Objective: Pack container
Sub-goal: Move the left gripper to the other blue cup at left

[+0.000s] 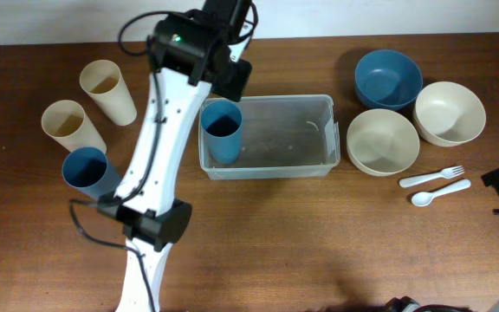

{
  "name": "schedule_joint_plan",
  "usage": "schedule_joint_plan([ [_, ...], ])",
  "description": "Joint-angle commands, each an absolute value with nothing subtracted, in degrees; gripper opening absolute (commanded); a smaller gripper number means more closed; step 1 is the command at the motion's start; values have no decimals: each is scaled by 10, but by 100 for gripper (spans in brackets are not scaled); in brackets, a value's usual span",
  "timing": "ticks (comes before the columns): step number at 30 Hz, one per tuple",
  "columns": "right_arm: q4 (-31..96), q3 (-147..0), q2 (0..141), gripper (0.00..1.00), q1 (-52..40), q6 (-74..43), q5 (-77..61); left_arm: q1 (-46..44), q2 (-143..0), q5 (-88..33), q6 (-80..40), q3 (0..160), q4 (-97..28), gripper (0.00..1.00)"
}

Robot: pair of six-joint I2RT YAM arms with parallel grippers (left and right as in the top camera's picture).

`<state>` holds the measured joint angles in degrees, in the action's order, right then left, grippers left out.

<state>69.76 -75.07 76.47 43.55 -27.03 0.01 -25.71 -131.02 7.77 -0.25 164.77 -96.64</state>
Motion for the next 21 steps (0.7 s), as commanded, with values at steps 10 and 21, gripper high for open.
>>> schedule_joint_plan([
  [10,696,-749,766,99,439,-275,7,-194,-1175,152,-65,1634,-967,100],
  [21,696,-749,766,99,439,-275,7,-83,-1099,130,-162,1386,-967,100],
])
